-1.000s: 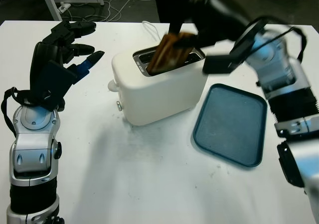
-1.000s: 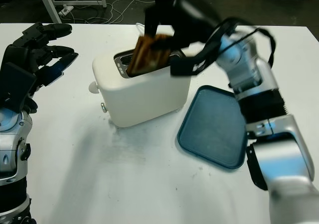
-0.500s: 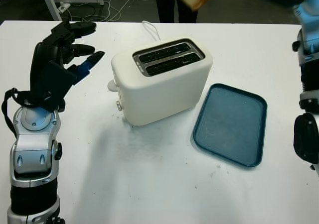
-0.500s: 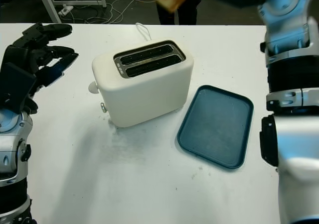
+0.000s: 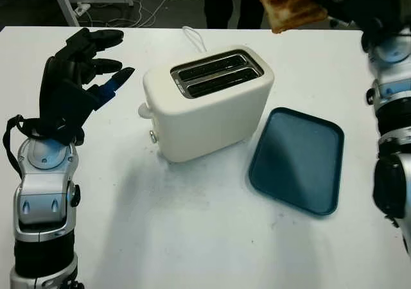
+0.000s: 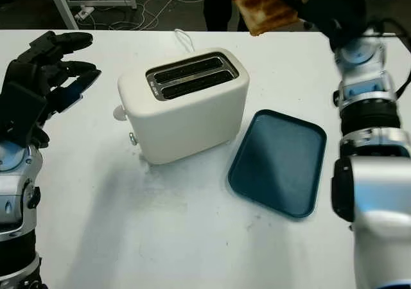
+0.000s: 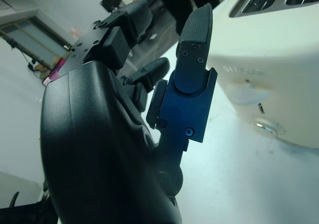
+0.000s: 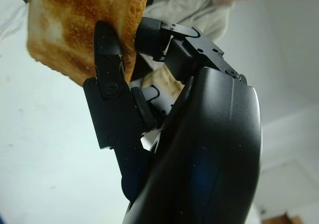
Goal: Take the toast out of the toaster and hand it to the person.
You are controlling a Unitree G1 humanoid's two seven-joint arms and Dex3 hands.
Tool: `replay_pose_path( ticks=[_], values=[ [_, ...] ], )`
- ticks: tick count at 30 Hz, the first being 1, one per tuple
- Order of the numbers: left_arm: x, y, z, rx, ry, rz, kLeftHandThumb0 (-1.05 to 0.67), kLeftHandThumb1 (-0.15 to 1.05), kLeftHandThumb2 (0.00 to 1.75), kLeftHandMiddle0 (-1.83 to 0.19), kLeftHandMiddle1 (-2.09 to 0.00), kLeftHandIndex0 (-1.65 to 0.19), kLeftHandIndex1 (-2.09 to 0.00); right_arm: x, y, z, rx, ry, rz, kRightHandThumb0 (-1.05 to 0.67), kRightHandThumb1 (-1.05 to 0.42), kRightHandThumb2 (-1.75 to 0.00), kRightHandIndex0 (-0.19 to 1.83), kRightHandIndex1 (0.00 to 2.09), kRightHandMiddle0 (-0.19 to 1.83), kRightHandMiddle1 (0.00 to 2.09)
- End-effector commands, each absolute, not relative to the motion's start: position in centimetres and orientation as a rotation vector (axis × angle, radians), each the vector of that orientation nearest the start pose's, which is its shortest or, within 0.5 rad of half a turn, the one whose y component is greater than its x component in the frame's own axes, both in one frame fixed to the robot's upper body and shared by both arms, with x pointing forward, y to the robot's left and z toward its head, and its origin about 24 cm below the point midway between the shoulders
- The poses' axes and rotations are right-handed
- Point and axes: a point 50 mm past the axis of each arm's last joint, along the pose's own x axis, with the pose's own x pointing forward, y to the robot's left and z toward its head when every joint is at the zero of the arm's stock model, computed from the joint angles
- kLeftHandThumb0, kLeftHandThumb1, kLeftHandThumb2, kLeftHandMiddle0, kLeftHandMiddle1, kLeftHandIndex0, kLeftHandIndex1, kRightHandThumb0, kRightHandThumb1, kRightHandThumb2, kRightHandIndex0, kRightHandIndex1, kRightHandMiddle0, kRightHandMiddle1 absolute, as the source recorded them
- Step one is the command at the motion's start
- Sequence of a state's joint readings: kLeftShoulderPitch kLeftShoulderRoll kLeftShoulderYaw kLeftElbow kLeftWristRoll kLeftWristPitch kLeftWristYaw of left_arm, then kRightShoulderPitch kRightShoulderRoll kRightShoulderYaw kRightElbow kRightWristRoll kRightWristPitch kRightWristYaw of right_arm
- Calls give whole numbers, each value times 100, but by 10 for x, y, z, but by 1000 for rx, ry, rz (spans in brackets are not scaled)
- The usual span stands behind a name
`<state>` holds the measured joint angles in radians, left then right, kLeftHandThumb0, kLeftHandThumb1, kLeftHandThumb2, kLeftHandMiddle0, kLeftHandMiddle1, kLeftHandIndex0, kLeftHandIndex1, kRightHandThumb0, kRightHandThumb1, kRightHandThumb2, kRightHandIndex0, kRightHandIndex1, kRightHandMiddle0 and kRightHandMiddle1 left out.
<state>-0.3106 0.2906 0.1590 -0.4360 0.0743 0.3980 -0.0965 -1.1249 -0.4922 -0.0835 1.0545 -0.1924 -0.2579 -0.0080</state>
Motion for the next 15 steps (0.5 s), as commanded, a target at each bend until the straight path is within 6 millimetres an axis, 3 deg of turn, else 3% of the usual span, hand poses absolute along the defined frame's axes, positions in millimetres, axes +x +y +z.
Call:
replay_pose_path(
  ticks=[1,5,15],
  values=[
    [274,198,200,345,-366,50,-49,92,9,-38,-94,-45,-56,411,-240,228,-404,-272,-211,-19,-92,-37,83,175,48,174],
    [274,199,199,348,-370,48,-49,92,8,-38,-95,-45,-56,411,-241,216,-272,-237,-192,-9,-92,-42,86,175,49,174],
    [276,198,198,345,-366,49,-48,92,8,-37,-96,-44,-58,412,-239,194,-78,-166,-176,-7,-92,-52,77,175,41,175]
  ],
)
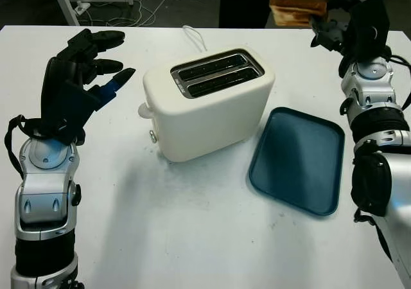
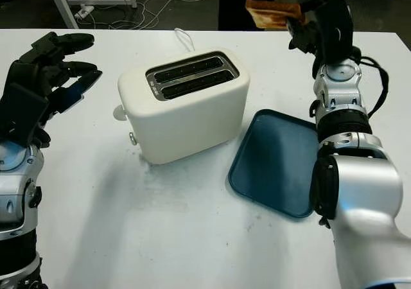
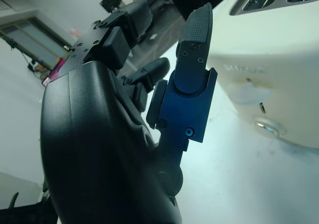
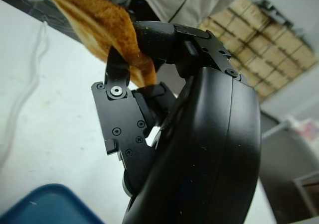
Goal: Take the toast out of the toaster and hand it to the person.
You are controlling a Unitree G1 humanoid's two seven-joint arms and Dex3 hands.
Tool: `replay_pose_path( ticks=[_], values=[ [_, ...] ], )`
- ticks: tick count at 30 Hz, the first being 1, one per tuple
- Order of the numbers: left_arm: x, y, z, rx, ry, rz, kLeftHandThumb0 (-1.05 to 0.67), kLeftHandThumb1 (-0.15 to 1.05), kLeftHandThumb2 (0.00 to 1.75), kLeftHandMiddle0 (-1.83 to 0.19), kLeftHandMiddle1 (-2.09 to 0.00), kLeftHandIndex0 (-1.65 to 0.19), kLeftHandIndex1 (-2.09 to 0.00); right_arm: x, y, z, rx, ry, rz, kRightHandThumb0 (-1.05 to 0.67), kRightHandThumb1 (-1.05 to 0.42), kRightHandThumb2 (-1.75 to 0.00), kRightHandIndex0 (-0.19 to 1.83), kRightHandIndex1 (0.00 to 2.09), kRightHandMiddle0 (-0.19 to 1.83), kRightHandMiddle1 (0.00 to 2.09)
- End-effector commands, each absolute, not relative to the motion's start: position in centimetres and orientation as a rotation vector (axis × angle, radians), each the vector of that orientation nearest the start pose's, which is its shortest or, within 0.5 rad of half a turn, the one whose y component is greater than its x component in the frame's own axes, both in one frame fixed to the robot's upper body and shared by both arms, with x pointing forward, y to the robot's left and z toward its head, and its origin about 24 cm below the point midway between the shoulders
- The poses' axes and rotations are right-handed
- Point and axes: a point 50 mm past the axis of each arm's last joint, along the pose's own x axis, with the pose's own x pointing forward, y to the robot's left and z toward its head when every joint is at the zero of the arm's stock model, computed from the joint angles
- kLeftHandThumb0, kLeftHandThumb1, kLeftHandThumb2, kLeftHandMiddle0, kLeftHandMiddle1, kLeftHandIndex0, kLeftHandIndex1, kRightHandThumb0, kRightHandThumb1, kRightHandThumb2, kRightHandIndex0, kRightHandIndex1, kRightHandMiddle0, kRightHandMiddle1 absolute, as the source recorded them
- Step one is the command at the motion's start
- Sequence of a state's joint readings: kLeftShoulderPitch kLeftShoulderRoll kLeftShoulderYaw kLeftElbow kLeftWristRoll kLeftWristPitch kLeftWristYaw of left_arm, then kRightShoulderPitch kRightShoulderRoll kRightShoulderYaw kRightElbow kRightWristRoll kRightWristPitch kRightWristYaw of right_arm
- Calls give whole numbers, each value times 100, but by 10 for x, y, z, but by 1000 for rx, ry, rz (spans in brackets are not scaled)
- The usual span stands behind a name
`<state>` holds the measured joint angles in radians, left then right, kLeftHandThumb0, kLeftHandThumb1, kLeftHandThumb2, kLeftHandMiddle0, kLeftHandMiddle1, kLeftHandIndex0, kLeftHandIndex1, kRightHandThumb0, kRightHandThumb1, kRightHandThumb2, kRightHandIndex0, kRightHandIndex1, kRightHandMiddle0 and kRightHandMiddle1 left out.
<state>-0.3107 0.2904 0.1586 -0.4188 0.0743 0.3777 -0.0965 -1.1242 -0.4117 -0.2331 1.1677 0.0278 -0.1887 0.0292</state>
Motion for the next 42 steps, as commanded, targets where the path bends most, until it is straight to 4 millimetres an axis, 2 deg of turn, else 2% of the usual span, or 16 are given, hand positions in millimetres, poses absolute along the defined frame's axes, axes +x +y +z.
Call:
replay_pose_path(
  ticks=[1,4,12,18,32,42],
  values=[
    [276,198,198,345,-365,49,-48,92,9,-37,-96,-44,-58,412,-239,193,-72,-165,-172,-6,-92,-53,77,175,39,175],
    [276,198,197,344,-362,47,-49,92,9,-37,-96,-44,-58,411,-239,189,-102,-159,-169,-4,-92,-54,75,175,38,175],
    [276,199,197,344,-353,56,-51,92,7,-37,-95,-44,-58,411,-238,179,-131,-119,-177,-12,-92,-47,84,175,58,175],
    [276,199,198,349,-358,51,-49,92,7,-37,-93,-44,-58,411,-237,176,-145,-110,-167,-12,-92,-48,78,175,54,175],
    [277,199,197,341,-359,52,-48,92,6,-38,-92,-44,-57,410,-235,176,-151,-123,-141,-12,-92,-48,79,175,50,175],
    [276,200,197,347,-358,54,-49,92,6,-39,-93,-44,-57,410,-236,175,-151,-125,-136,-13,-92,-47,81,175,54,175]
  ],
)
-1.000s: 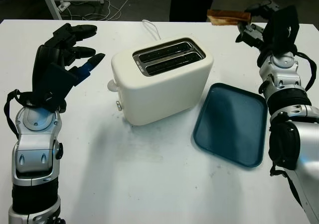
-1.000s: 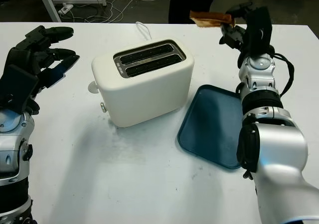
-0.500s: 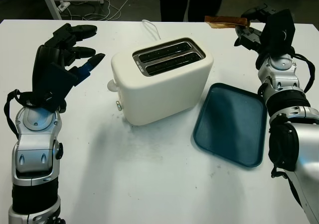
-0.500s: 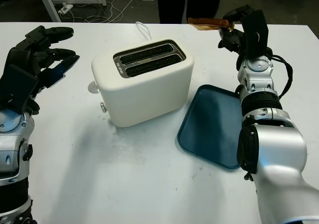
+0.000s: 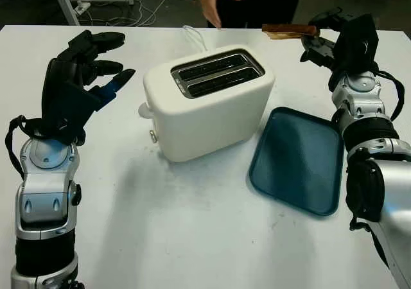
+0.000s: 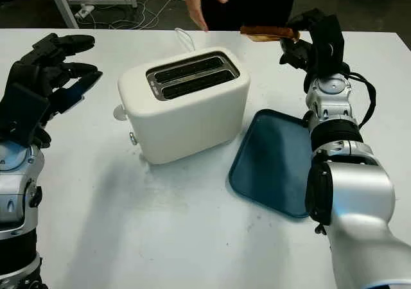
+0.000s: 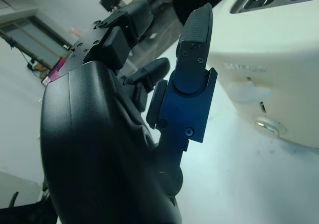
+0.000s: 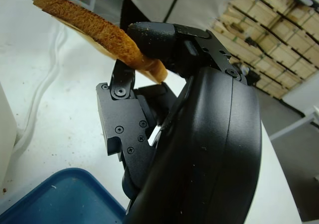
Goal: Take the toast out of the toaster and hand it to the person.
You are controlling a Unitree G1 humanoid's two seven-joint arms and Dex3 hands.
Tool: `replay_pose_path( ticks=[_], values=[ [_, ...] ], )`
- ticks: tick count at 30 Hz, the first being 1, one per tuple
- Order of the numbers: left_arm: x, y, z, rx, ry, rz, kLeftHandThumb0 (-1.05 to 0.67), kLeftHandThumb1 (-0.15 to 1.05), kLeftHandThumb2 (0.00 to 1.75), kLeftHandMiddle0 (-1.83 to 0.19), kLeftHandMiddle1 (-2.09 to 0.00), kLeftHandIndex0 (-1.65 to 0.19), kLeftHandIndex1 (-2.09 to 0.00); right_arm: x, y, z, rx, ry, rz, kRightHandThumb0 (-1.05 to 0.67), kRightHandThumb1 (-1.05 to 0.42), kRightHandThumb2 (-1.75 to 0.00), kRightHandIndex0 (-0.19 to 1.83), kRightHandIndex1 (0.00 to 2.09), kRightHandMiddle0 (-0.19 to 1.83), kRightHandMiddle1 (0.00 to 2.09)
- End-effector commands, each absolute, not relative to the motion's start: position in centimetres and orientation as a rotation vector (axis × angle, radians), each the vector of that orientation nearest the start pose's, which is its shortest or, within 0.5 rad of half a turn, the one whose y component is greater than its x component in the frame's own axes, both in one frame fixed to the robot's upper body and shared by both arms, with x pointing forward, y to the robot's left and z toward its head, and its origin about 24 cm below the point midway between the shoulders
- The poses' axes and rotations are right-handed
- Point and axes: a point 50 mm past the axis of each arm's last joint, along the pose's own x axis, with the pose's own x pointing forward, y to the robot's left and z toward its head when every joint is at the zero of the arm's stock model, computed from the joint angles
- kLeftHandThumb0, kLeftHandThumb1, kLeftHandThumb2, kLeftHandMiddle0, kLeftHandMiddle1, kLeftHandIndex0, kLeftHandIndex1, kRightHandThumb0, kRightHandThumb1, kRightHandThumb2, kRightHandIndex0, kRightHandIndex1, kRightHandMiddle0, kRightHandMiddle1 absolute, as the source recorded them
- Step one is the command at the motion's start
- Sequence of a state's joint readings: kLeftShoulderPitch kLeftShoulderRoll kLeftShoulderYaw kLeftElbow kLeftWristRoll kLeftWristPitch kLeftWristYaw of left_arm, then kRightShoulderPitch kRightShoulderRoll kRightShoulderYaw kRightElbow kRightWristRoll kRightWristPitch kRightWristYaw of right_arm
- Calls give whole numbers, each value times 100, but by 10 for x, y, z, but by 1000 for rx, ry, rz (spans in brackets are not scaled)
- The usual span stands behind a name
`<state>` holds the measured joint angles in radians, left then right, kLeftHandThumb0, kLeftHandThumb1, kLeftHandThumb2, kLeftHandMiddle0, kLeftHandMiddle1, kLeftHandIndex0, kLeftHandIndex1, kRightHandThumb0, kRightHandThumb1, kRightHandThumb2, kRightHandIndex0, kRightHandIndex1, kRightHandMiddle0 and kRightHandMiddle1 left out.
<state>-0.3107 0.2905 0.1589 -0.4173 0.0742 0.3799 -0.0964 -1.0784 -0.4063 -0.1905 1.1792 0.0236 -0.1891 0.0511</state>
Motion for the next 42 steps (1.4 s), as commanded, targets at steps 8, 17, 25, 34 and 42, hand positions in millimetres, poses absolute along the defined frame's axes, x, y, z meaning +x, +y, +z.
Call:
replay_pose_path(
  ticks=[8,17,25,34,42],
  values=[
    [276,199,198,340,-353,56,-49,92,6,-38,-93,-45,-57,410,-234,177,-142,-139,-121,-11,-92,-50,80,175,54,175],
    [276,200,198,339,-358,54,-48,92,6,-38,-92,-44,-56,410,-234,177,-141,-145,-114,-11,-92,-47,80,175,52,175],
    [275,199,199,341,-354,58,-48,92,7,-37,-92,-44,-56,410,-233,177,-147,-144,-111,-11,-92,-49,81,175,53,175],
    [277,199,198,345,-363,55,-47,92,6,-38,-93,-44,-57,410,-232,175,-142,-128,-97,-9,-92,-51,76,175,47,175],
    [278,199,199,353,-362,54,-49,92,6,-39,-94,-45,-58,408,-235,169,-239,-92,19,-13,-92,-53,73,175,43,175]
  ],
)
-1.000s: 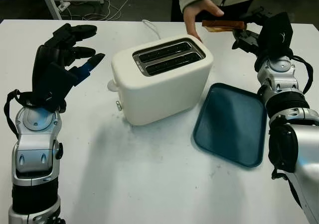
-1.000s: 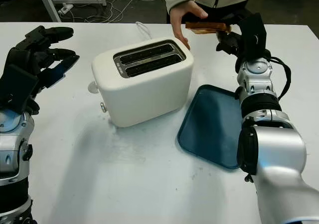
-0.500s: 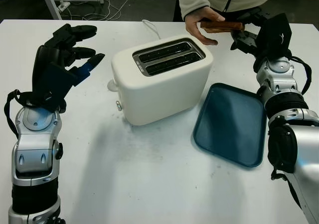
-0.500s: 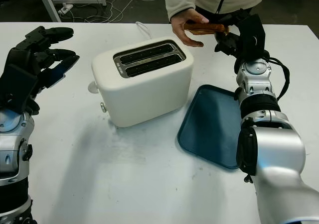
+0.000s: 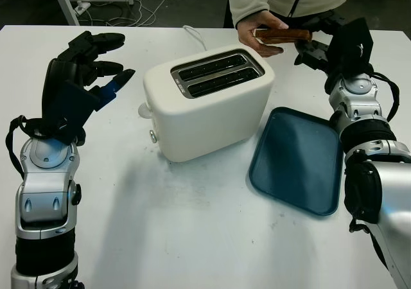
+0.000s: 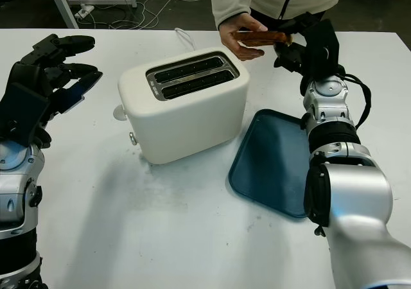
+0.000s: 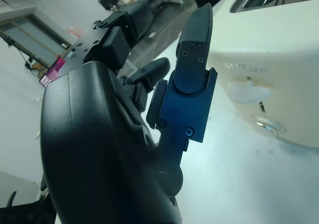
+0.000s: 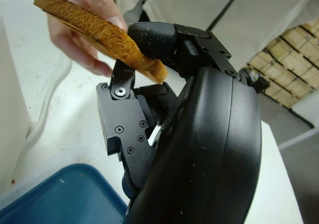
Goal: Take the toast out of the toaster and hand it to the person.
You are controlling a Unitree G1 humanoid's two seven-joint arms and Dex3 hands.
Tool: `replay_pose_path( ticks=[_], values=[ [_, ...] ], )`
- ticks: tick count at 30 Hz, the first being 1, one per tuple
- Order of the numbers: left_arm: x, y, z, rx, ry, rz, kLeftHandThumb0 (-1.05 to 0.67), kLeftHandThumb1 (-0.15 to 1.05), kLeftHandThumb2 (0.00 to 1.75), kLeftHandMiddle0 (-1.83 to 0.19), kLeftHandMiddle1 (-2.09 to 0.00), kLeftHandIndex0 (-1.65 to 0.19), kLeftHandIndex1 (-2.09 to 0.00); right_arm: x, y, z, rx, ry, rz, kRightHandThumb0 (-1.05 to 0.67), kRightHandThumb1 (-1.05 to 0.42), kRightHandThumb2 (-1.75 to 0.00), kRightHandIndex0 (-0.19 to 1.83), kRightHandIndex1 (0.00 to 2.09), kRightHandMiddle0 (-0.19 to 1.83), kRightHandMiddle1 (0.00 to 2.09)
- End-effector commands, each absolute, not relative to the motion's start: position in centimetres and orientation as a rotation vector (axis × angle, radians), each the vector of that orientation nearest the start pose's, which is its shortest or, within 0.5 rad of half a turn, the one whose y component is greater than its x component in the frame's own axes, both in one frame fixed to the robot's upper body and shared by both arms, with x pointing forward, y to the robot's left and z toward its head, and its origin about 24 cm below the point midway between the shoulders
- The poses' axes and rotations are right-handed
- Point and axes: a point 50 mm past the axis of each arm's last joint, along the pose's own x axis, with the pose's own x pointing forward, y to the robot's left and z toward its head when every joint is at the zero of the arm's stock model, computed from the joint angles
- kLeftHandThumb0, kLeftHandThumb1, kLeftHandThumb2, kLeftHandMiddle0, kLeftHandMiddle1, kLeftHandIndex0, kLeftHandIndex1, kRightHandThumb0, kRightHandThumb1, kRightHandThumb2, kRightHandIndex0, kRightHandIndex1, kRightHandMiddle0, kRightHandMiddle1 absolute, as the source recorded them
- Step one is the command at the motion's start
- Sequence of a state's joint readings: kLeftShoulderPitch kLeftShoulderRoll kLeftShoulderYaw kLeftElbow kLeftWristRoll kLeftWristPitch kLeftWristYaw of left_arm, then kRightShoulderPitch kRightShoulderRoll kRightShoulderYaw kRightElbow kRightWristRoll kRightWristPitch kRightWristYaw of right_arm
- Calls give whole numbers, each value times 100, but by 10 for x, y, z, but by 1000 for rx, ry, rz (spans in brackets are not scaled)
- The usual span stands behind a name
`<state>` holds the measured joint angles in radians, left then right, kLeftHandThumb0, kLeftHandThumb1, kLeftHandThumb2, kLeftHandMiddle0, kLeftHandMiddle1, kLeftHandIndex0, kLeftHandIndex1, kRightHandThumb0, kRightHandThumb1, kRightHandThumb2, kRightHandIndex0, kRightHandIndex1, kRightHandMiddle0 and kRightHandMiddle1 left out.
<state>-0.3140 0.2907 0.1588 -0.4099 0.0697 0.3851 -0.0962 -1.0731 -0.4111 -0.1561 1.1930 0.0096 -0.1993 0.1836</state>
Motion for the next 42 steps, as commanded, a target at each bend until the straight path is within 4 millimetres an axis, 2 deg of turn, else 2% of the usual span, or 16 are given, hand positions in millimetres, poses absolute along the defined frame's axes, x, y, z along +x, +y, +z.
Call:
replay_pose_path(
  ticks=[1,3,4,5,6,8,10,14,20,24,26,28,31,32,36,42],
  values=[
    [278,198,199,352,-359,54,-48,92,6,-39,-94,-44,-57,407,-236,167,-250,-88,41,-14,-92,-55,75,175,46,175],
    [278,198,199,347,-357,52,-48,92,6,-38,-94,-44,-57,405,-238,165,-260,-86,63,-19,-92,-52,79,175,51,175],
    [278,198,199,345,-357,51,-48,92,6,-38,-94,-44,-57,405,-238,164,-264,-92,70,-34,-92,-41,74,170,54,164],
    [278,198,199,344,-356,52,-48,92,6,-38,-94,-44,-57,404,-237,165,-277,-101,95,-55,-92,-30,66,140,55,128],
    [278,198,199,345,-356,54,-48,92,6,-38,-94,-44,-57,404,-236,166,-286,-105,118,-68,-92,-27,57,108,55,92],
    [278,198,199,350,-355,57,-49,92,6,-38,-94,-44,-57,402,-236,166,-314,-104,161,-79,-92,-25,37,50,47,30],
    [278,198,198,350,-354,57,-49,92,6,-38,-93,-44,-57,401,-238,166,-344,-107,197,-83,-92,-24,15,21,27,6],
    [278,199,198,337,-350,54,-48,92,6,-37,-93,-44,-57,398,-241,168,-398,-127,207,-87,-92,-21,1,1,3,0],
    [277,200,196,334,-341,59,-49,92,6,-37,-94,-43,-57,390,-248,172,-487,-200,151,-94,-92,-18,0,0,0,0],
    [274,202,194,317,-327,73,-48,92,6,-38,-93,-43,-56,375,-262,166,-525,-246,70,-90,-92,-12,0,0,0,0],
    [271,204,193,305,-325,81,-49,92,6,-39,-92,-44,-56,359,-266,158,-501,-286,31,-83,-92,-13,0,0,0,0],
    [267,206,191,294,-332,82,-48,92,6,-38,-91,-43,-55,340,-264,149,-378,-326,11,-72,-92,-10,0,0,0,0],
    [260,212,186,259,-335,83,-53,92,7,-38,-90,-42,-53,303,-249,139,-226,-375,-40,-59,-92,-6,4,2,6,3],
    [257,214,184,248,-336,85,-54,92,7,-38,-88,-42,-52,289,-242,136,-191,-386,-53,-59,-92,-7,8,4,10,5],
    [243,213,172,205,-355,83,-57,92,9,-43,-83,-47,-47,238,-213,120,-72,-393,-53,-35,-92,-14,30,13,31,12],
    [227,208,146,129,-338,82,-58,92,10,-44,-87,-48,-49,197,-179,106,40,-305,-19,-33,-92,-22,31,10,33,8]
  ],
)
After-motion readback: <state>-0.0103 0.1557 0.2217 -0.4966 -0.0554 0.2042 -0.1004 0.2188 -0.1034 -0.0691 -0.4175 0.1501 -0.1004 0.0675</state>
